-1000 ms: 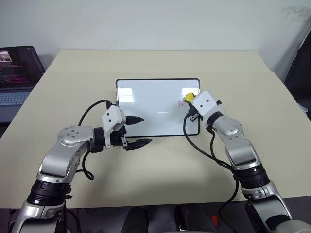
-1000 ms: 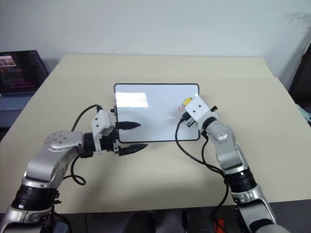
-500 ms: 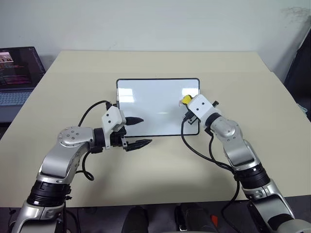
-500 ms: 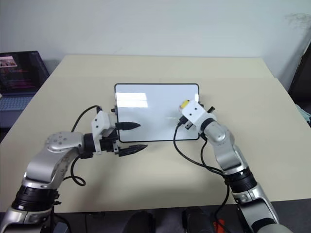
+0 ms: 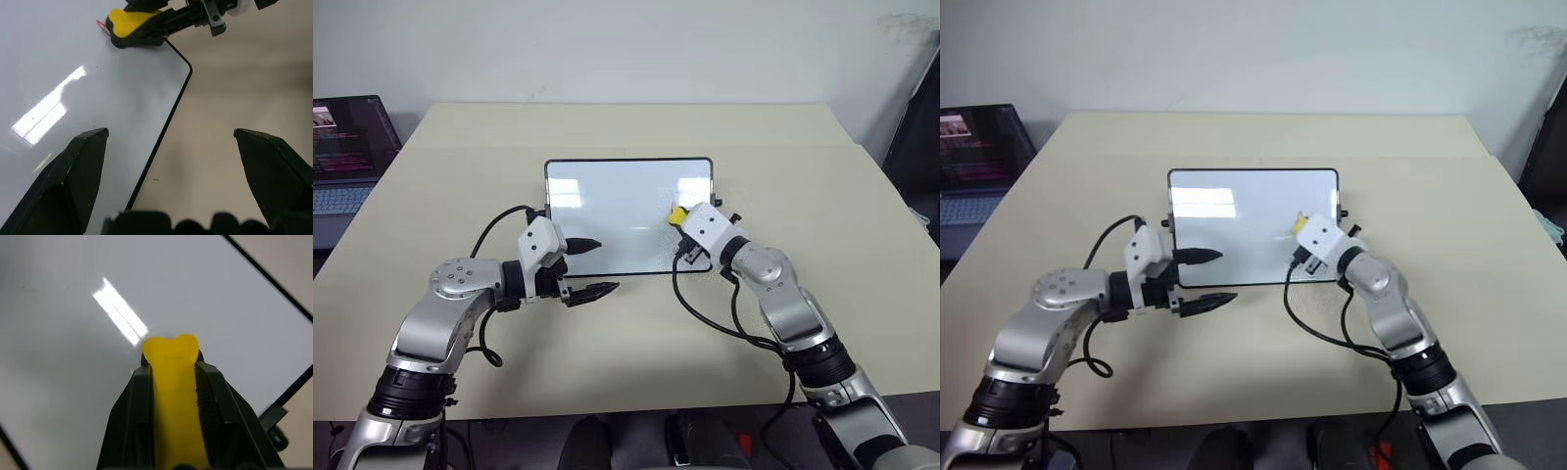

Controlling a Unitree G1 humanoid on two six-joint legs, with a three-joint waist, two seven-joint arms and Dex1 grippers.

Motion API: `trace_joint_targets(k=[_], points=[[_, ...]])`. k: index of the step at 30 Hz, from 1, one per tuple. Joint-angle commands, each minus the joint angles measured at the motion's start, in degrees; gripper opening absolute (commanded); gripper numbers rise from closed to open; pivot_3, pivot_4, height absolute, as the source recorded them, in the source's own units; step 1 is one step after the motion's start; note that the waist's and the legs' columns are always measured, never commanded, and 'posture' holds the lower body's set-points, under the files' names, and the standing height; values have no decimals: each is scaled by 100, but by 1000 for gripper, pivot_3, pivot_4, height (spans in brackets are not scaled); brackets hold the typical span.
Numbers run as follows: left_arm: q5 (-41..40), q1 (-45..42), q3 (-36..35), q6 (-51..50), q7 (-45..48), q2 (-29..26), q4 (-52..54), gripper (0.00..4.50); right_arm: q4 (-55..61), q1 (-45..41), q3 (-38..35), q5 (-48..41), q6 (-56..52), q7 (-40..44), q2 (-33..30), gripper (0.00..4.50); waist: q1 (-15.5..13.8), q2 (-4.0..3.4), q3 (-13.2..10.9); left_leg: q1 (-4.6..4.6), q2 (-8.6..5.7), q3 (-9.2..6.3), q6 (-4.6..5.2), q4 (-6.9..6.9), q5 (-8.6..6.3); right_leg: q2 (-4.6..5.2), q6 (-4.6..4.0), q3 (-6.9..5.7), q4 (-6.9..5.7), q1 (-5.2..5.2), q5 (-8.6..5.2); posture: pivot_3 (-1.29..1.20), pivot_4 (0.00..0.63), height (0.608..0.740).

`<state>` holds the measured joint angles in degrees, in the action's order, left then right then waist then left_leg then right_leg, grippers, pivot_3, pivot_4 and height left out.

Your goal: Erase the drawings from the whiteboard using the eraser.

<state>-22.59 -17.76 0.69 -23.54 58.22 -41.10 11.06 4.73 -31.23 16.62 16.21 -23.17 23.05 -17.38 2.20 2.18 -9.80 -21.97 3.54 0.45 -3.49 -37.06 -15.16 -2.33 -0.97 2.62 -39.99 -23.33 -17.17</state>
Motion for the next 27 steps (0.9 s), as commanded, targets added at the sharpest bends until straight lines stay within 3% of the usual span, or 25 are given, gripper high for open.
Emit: trace_joint_targets(k=[1, 6, 10, 16, 19, 27], points=[[-62, -36, -50, 22, 21, -10, 157, 4500, -1, -158, -220, 54, 164, -221, -8, 833, -18, 0, 0, -1, 0, 0, 0, 0, 0, 1, 0, 0, 2, 0, 0, 0, 150, 740], [-76, -51, -54, 4, 28, -15, 162, 4500, -12, -1, 404, 467, 161, 453, -551, 833, -32, 0, 0, -3, 1, 1, 0, 2, 0, 1, 0, 0, 6, 0, 0, 0, 150, 740], [-75, -34, -63, -1, 38, -33, 166, 4500, 131, 121, 487, 240, 137, 759, -553, 833, -22, 2, 2, 4, -1, 1, 0, 0, 0, 0, 0, 1, 1, 1, 0, 0, 150, 740], [-78, -32, -28, -22, 39, -16, 196, 4500, -120, -233, 40, 513, 500, -300, -236, 832, 2, 2, 1, 7, 0, 1, 0, -2, 0, -9, -1, 0, -4, 2, 1, 0, 150, 740], [-79, -32, -22, -27, 43, -15, 198, 4500, -228, -342, -36, 537, 512, -444, -216, 832, -23, 1, 1, 3, 0, 1, -1, -2, 0, -9, -2, 0, -1, 2, 1, 0, 150, 740], [-82, -34, -43, -46, 70, -31, 204, 4500, -23, -10, 368, 508, -83, 674, -512, 832, -32, 2, 2, 2, 2, -2, -1, 1, -1, -8, -3, 1, 5, 2, 0, 0, 150, 740]])
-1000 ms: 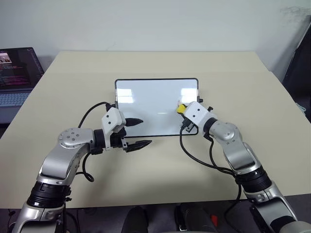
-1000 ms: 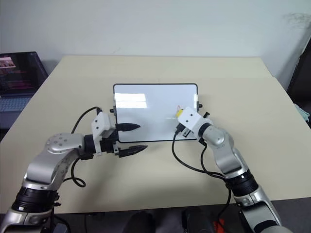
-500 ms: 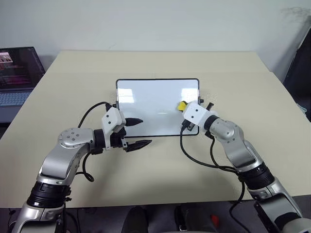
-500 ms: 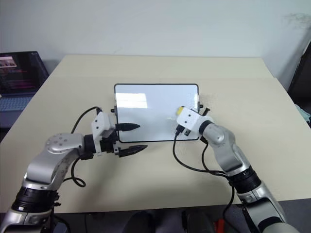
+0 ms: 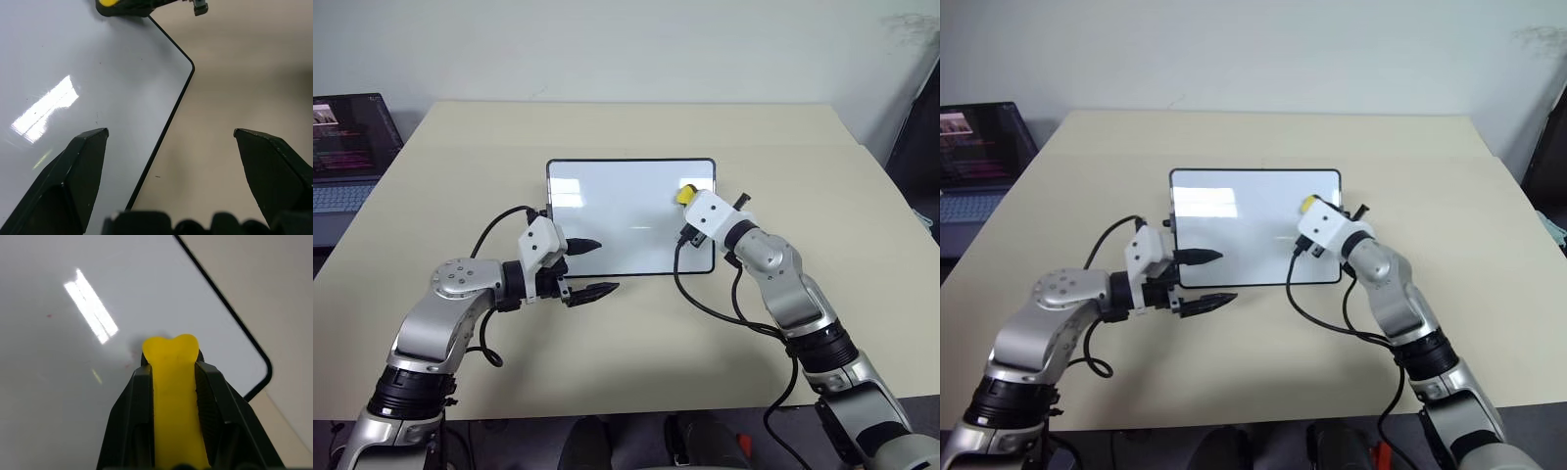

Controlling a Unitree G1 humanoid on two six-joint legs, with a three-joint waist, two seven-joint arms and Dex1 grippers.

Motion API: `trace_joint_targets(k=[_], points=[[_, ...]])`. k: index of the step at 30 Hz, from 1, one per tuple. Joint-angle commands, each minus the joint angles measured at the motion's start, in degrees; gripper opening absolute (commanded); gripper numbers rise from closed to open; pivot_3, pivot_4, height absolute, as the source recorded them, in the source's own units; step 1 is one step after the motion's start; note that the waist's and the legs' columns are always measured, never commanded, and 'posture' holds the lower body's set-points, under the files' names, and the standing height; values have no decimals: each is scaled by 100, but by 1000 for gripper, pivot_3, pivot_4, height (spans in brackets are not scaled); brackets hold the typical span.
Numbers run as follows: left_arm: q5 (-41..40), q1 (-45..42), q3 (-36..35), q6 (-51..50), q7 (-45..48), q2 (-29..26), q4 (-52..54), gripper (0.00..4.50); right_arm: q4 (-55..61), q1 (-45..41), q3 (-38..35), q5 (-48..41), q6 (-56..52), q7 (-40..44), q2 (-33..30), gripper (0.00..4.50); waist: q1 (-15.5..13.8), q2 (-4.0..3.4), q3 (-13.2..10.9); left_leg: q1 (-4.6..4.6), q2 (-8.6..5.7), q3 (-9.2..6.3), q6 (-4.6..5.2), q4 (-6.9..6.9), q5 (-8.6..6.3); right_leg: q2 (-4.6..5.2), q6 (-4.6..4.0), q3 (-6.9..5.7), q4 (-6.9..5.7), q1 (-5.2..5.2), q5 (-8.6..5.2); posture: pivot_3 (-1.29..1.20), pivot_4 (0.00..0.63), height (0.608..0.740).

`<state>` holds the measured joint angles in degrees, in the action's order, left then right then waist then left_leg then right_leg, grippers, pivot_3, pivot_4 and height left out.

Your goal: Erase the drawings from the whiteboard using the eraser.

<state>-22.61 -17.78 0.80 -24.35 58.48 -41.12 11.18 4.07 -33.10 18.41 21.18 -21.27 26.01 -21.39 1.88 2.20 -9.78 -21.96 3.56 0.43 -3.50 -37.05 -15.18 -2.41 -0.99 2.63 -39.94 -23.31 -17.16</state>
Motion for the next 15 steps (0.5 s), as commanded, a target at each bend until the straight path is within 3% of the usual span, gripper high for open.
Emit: trace_joint_targets(k=[1, 3, 10, 15], points=[[-80, -28, -55, 33, 45, -29, 194, 4500, 95, 212, 224, 4, -297, 473, -140, 832, 2, 0, 0, 3, 0, 0, 0, -1, 0, 0, 0, -1, -2, 1, 0, 0, 150, 740], [-77, -31, -54, 31, 48, -25, 188, 4500, 162, 244, 255, -1, -286, 555, -150, 832, 9, 0, 0, 8, -2, 0, 0, -3, 1, -1, 0, 1, -7, 3, 0, 0, 150, 740], [-63, -56, -44, 30, 67, -3, 170, 4500, -86, -203, -168, 156, 339, -573, 203, 832, 14, -1, -1, 9, -1, 5, 0, -6, 2, -8, -6, 0, -11, 3, 5, 0, 150, 740], [-58, -53, -42, 24, 68, 5, 179, 4500, -114, -173, -53, 103, 426, -451, 231, 832, -4, -1, -1, -4, 0, 5, -1, 0, 1, -7, -7, -2, 3, 0, 4, 0, 150, 740]])
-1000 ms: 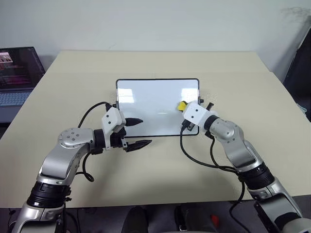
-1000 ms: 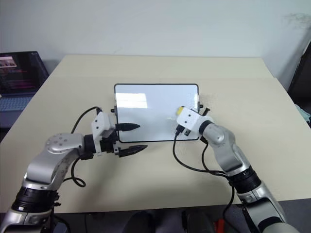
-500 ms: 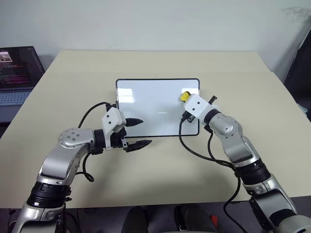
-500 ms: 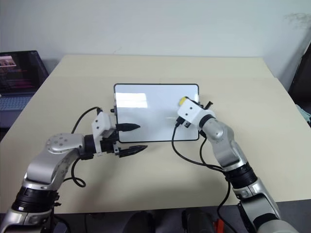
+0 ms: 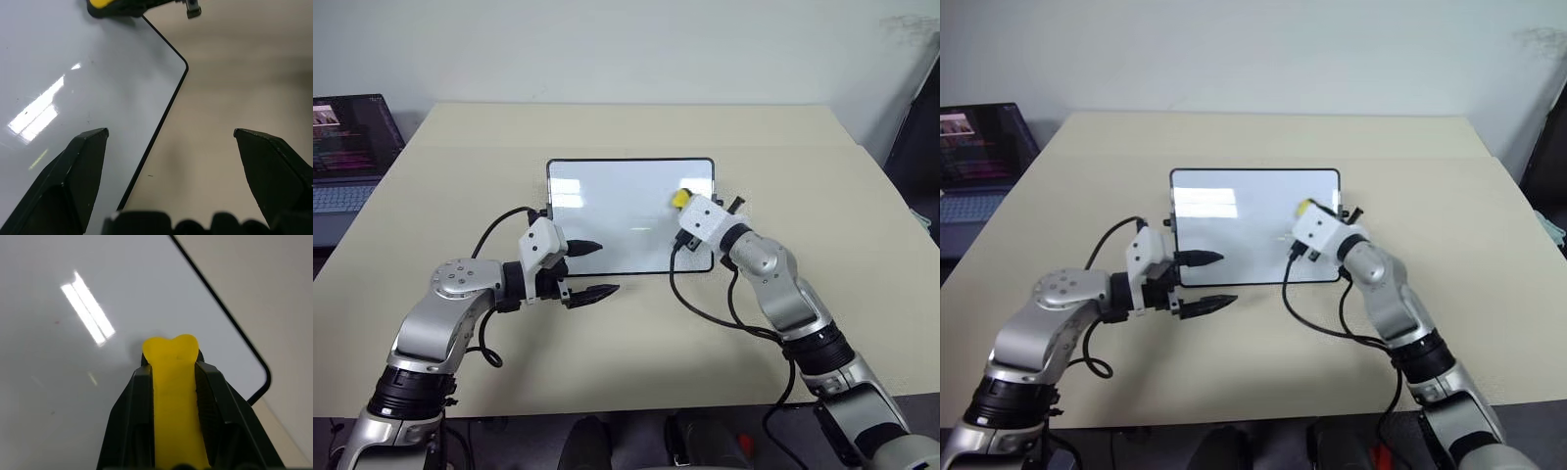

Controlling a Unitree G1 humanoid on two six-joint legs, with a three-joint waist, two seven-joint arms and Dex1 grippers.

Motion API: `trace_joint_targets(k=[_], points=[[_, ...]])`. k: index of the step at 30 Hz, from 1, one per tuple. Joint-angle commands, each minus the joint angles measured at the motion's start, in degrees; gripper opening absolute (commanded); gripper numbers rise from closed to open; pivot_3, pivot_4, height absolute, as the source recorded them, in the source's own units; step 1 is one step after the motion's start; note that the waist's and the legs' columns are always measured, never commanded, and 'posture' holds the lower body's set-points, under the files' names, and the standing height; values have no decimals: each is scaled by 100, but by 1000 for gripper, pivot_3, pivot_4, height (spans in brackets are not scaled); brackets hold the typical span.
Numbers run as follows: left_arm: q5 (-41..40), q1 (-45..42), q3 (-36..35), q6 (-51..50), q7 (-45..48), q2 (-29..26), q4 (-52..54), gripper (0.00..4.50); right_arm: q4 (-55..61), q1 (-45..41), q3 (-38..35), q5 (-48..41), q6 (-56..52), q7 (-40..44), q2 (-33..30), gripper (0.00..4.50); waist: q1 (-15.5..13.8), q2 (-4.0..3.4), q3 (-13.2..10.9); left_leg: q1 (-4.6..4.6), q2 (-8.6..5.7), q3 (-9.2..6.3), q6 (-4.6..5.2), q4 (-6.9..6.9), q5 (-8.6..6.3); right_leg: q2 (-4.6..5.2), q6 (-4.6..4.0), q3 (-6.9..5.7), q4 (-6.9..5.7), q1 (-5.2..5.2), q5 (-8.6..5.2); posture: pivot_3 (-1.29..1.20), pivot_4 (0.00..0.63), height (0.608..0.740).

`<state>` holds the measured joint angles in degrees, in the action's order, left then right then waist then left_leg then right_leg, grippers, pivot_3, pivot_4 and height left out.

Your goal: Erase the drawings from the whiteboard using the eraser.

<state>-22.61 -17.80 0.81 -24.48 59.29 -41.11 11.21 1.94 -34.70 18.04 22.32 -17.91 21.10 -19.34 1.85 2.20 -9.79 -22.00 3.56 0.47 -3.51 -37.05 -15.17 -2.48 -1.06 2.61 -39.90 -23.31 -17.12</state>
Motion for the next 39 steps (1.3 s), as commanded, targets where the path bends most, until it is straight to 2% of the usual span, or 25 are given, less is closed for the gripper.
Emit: trace_joint_targets(k=[1, 6, 9, 12, 17, 21, 26, 35, 39], points=[[-60, -52, -43, 34, -18, 8, 180, 4500, 101, 33, 43, -12, 19, 145, 18, 831, -2, 0, 0, -4, 1, -1, 0, 1, 0, 0, 0, 0, 2, -4, 0, 0, 150, 740], [-59, -72, -26, 40, -16, 30, 168, 4500, 254, 297, 308, 28, -234, 797, -224, 830, -2, 0, 1, -11, 2, -5, 0, 1, -1, 1, -1, 3, 2, -11, -1, 0, 150, 740], [-44, -119, -6, 61, -1, 49, 120, 4500, 379, 352, 224, 29, -212, 758, -234, 830, 3, 1, 1, -1, 0, -8, 0, -3, -1, 1, -1, 3, -7, -6, -1, 0, 150, 740], [-34, -245, 51, 85, 16, 127, 51, 4500, 638, 355, -154, -149, -160, 505, -116, 830, 0, 1, 0, 5, -2, -3, 0, -5, 0, 0, -1, -2, -12, -2, -1, 0, 150, 740], [11, -456, 221, 178, 131, 221, -21, 4500, 1682, 995, -738, -500, -666, 672, -216, 830, -23, 0, 0, -10, -1, -3, -1, -4, 0, 0, 0, -10, -3, -3, -1, 0, 150, 740], [145, -669, 605, 439, 396, 304, 40, 4500, 2779, 2200, -1630, -823, -1342, 620, -250, 830, -62, 0, 0, -32, 1, -14, -3, 0, -2, 1, 4, -15, 16, -5, -5, 0, 150, 740], [57, -1004, 825, 522, 653, 544, -148, 4500, 3080, 2922, -2295, -1079, -2048, 361, -62, 830, -19, -1, 0, -32, -6, -6, -4, -15, -2, 9, 7, -6, -3, -7, -6, 0, 150, 740], [453, -1601, 1366, 1050, 969, 1078, -752, 4500, 2628, 2725, -2880, -1895, -2770, -185, 773, 830, 22, -4, 0, 10, 3, 0, -2, -6, -1, -28, 33, 6, -20, 8, -20, 0, 150, 740], [598, -1704, 1519, 1258, 1066, 1203, -914, 4500, 2356, 2552, -2985, -2112, -2803, -358, 850, 830, 6, -4, 0, 2, 1, 3, -2, -6, -1, -28, 7, 8, -9, 7, -6, 0, 150, 740]])
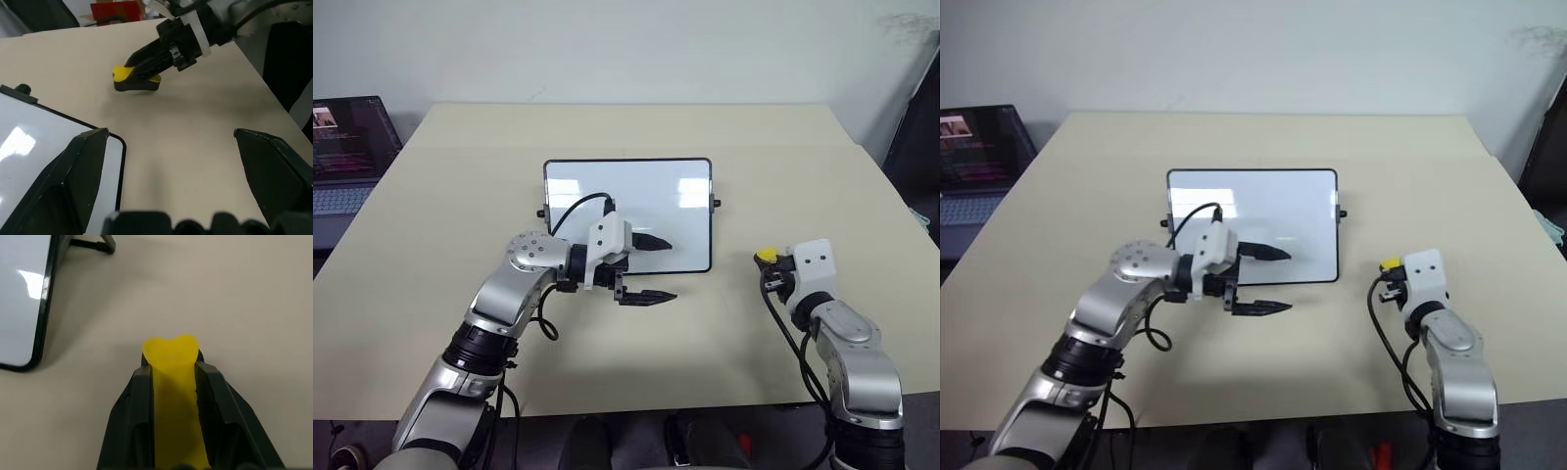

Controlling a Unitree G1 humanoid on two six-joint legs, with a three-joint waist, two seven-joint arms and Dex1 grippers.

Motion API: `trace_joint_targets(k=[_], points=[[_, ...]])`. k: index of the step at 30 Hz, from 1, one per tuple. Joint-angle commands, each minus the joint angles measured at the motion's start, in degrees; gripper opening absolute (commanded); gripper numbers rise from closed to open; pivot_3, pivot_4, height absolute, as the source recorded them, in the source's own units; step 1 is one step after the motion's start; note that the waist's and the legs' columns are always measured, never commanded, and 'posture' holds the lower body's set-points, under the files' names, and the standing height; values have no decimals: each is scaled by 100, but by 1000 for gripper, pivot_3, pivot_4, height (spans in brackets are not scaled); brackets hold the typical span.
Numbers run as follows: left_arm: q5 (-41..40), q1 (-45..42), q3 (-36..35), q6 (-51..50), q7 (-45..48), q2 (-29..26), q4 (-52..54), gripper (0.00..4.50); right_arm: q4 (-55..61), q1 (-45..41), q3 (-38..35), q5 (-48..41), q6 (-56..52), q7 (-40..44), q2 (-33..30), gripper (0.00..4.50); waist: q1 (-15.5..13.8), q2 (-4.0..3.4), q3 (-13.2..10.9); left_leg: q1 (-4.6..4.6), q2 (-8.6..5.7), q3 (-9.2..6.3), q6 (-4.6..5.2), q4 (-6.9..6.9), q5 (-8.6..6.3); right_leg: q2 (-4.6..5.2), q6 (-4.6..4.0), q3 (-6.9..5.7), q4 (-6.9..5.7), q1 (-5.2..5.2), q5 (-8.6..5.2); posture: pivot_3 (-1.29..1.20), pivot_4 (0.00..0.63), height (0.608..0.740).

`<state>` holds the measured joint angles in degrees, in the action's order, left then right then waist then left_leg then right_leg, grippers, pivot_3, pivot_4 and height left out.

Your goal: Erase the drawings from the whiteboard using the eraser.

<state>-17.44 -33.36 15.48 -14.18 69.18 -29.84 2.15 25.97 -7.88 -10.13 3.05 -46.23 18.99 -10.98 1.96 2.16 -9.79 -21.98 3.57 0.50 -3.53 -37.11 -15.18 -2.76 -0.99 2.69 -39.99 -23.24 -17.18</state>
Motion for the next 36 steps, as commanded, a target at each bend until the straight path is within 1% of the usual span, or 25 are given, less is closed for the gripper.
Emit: trace_joint_targets(k=[1, 7, 9, 10, 12, 18, 22, 25, 27, 30, 33, 36], points=[[100, -168, 72, 253, 86, 107, -27, 4500, -130, -186, -214, -239, 26, -216, 45, 830, -9, 0, 0, -1, -1, 2, 0, 0, 0, 0, 0, 1, 2, 0, 0, 0, 150, 740], [169, -174, 104, 323, 117, 178, -42, 4500, -417, -394, -356, -488, 131, -502, 94, 830, -10, 0, 0, -4, -1, 4, 0, 2, -1, 1, 0, 2, 6, -1, 0, 0, 150, 740], [180, -148, 98, 321, 128, 177, -21, 4500, -533, -443, -374, -542, 209, -582, 74, 1545, -7, -1, 0, -2, 0, 3, 0, 3, 0, 1, 0, 2, 5, -1, 0, 0, 150, 740], [187, -130, 91, 323, 137, 171, -15, 4500, -569, -460, -391, -599, 242, -610, 80, 1766, -7, -1, 0, -1, 1, 3, 0, 3, 0, 1, 0, 2, 4, -1, 0, 0, 150, 740], [207, -83, 71, 325, 148, 139, -1, 4500, -572, -471, -387, -688, 305, -623, 66, 2421, -7, -1, 0, -1, 1, 3, 0, 3, 0, 1, 0, 1, 3, -1, 0, 0, 150, 740], [213, 149, -112, 282, 35, -25, 59, 4500, -205, -436, -265, -892, 732, -630, 41, 4492, -5, -2, -1, -2, 1, 4, 0, 4, 0, 1, 0, 3, 4, -1, 0, 0, 150, 740], [1, 484, -430, 68, -253, -104, 279, 4500, 301, -233, 80, -1008, 1014, -363, -115, 4492, -5, -2, -1, -2, 3, 0, 0, 4, 0, 1, 1, 0, 4, -2, -1, 0, 150, 740], [-275, 855, -897, -248, -717, -64, 608, 4500, 717, 186, 512, -1078, 1195, -77, -244, 4492, -8, -2, 0, -3, 5, -1, 1, 5, -1, 2, 2, -1, 6, -2, -2, 0, 150, 740], [-451, 1031, -1104, -480, -974, -1, 832, 4500, 759, 388, 662, -1052, 1495, 11, -300, 4492, -9, -2, 0, -4, 6, -2, 1, 5, -1, 3, 3, -1, 7, -2, -2, 0, 150, 740], [-690, 1629, -1529, -647, -1409, 43, 1330, 4500, 793, 988, 907, -994, 2082, 96, -285, 4492, -12, -2, 1, -2, 5, -4, 0, 2, -1, 7, 28, 2, 4, -2, -16, 0, 150, 740], [-849, 2218, -1873, -754, -1986, 215, 1815, 4500, 633, 1543, 934, -1156, 2970, 255, -148, 4492, -10, -3, 2, -1, 6, -9, -1, 5, -1, 10, 32, 2, 6, -1, -19, 0, 150, 740], [-983, 2583, -1981, -899, -2463, 441, 2197, 4500, 397, 1785, 769, -1424, 3537, 394, -41, 4492, -14, -2, 2, 1, 10, -18, -1, 2, -1, 12, 32, 2, 3, -1, -19, 0, 150, 740]])
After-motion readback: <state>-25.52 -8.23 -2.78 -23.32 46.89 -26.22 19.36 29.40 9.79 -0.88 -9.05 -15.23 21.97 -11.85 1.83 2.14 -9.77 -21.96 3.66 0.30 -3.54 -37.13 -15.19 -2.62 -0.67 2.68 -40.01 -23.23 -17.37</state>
